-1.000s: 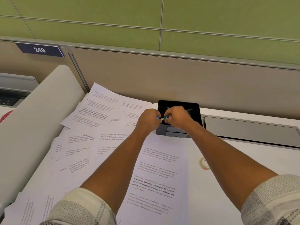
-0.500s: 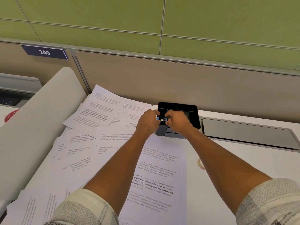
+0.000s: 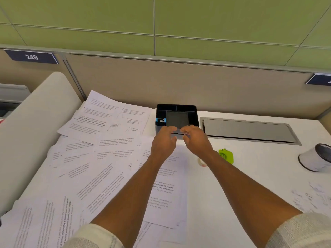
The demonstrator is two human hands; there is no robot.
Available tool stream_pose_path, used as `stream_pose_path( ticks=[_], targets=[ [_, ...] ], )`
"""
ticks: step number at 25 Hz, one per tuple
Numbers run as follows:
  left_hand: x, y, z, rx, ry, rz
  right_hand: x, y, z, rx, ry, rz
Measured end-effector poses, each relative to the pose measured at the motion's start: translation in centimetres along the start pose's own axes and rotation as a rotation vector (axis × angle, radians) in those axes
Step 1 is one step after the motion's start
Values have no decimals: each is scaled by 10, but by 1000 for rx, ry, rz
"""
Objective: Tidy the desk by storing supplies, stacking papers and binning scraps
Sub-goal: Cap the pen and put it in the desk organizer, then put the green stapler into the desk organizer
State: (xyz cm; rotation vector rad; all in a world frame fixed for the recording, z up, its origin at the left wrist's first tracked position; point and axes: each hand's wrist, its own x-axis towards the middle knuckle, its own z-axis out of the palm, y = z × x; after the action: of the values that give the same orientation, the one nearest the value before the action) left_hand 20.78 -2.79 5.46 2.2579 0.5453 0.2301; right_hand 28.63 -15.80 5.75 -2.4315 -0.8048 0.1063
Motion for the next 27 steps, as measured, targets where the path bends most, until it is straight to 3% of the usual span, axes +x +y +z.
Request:
stream_pose_path(
  ticks=[11, 16, 22, 27],
  targets=[
    [-87, 40, 107, 109, -198, 64, -108, 107, -60, 2, -19, 131],
    [-95, 73, 152, 154, -202, 103, -123, 153, -89, 1, -44, 209],
    [-92, 96, 189, 110, -245, 84, -123, 190, -83, 60, -215, 380],
    [-87, 103, 212, 184, -221, 8, -116, 202, -73, 68, -218, 386]
  ],
)
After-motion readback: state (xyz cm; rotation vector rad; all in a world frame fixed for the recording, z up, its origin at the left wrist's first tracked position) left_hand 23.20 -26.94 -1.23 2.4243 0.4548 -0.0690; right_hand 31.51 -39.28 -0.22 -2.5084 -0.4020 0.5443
